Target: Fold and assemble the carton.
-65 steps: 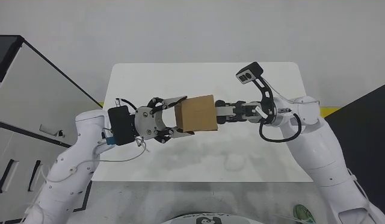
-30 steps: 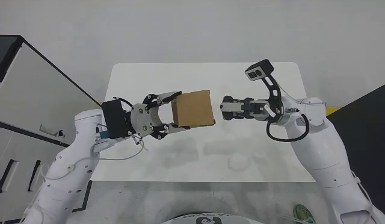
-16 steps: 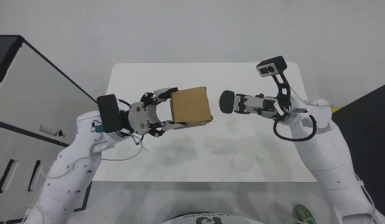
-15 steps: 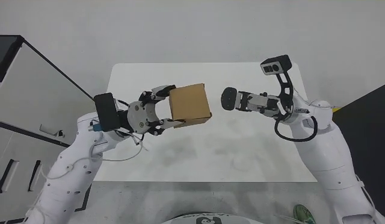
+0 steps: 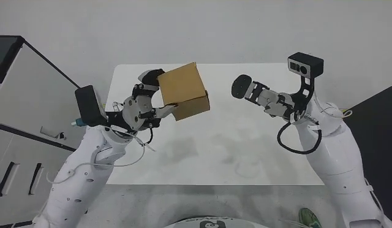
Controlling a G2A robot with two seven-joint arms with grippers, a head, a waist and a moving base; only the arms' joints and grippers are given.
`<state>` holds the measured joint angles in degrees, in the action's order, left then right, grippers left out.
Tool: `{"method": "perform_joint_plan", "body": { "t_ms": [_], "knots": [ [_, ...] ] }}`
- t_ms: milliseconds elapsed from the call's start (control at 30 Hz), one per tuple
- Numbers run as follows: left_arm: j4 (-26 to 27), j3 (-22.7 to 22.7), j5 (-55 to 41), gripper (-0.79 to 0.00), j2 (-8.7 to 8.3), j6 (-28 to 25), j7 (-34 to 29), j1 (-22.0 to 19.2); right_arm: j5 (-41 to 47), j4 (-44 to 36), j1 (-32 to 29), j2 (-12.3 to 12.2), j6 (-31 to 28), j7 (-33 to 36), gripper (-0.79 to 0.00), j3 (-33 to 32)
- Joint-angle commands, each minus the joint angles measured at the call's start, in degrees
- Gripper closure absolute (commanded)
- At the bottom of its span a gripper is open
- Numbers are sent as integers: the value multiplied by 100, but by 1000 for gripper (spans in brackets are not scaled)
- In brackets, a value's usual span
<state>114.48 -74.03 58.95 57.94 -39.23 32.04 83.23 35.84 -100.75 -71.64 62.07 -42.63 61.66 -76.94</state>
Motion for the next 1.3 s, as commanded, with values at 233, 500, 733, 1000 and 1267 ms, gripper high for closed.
{"method": "perform_joint_plan", "body": {
  "t_ms": [233, 500, 733, 1000, 1267],
  "knots": [
    [-24, 165, -974, 0, 67, 248, -11, 274, -512, 8, -105, 55, -891, -891, -785, 107],
    [67, 379, -1167, 0, 160, 316, 64, 348, -1338, 355, -139, 96, -1537, -1539, -785, 472],
    [82, 675, -997, 0, 265, 403, 215, 253, -1844, 639, -83, 306, -1537, -1967, -785, 643],
    [-2, 946, -1091, 0, 383, 554, 336, 175, -3287, 584, 6, 578, -1537, -2927, -785, 844],
    [-41, 970, -1049, 0, 458, 620, 392, 172, -4530, 476, 20, 710, -1537, -4067, -785, 1090]
  ]
}}
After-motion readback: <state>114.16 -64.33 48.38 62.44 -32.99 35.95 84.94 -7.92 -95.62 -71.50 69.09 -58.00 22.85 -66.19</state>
